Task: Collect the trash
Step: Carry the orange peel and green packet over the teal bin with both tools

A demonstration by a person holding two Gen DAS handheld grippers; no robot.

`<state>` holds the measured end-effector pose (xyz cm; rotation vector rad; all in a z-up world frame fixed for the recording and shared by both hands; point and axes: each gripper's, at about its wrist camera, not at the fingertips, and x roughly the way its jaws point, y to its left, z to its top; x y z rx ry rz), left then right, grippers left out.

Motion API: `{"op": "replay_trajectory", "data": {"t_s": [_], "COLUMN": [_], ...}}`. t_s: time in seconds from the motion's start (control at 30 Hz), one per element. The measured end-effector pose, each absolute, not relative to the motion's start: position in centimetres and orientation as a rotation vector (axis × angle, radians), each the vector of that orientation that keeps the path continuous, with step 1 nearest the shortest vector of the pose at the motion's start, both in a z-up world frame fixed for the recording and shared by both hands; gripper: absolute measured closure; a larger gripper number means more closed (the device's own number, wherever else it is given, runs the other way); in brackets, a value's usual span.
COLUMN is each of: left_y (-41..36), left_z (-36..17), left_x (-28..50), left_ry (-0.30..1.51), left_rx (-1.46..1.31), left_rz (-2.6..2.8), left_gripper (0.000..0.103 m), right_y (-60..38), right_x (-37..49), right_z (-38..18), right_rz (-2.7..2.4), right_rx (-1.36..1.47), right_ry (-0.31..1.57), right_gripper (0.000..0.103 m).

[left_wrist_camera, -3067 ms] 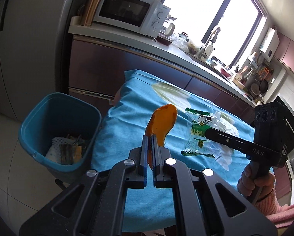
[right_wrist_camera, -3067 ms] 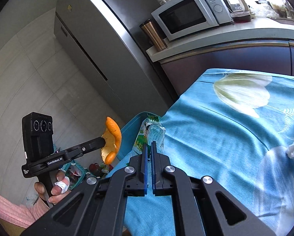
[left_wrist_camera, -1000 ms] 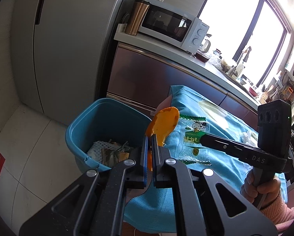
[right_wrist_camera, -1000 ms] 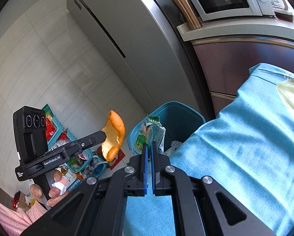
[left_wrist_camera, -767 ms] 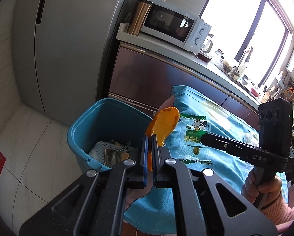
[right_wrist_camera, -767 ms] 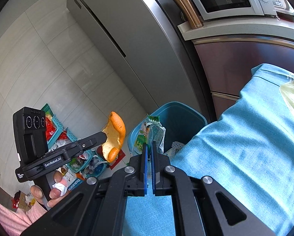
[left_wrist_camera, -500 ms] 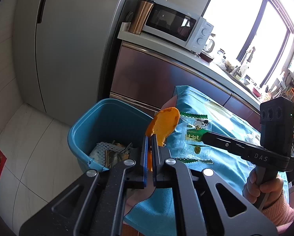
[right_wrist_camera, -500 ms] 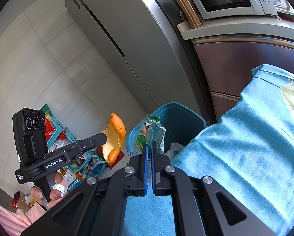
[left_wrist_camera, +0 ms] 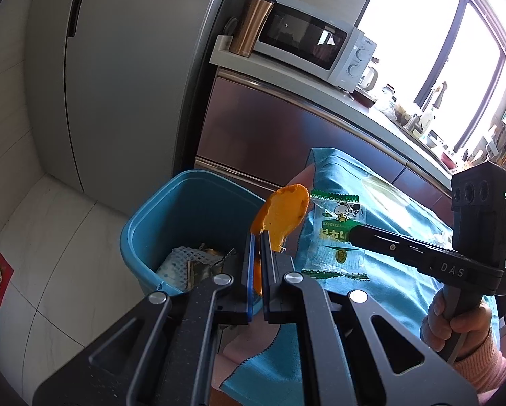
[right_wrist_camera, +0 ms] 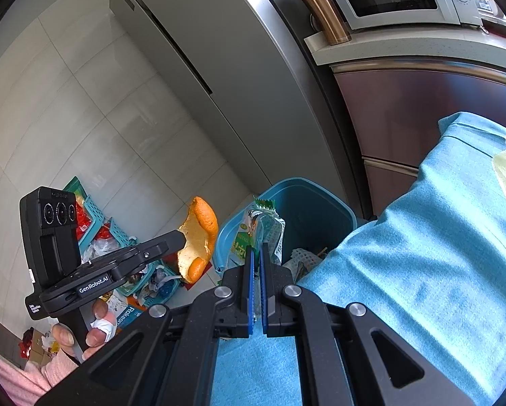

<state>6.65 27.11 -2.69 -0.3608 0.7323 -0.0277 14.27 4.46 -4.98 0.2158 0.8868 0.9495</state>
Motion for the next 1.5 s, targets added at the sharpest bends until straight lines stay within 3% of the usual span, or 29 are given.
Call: {"op": "replay_trajectory", "data": {"t_s": [1.5], "left_y": [27.8], "left_z": [-7.0], "left_x": [10.8], "left_ry": [0.791], "left_rx": [-0.373], "left_rz": [0.045], "left_gripper": [0.099], "right_y": [9.1], "right_x": [16.0], "right_z": [-6.8], "right_rz": [0.903], "right_rx": [0.149], "right_ry": [0.981], "right_gripper": [0.101]}}
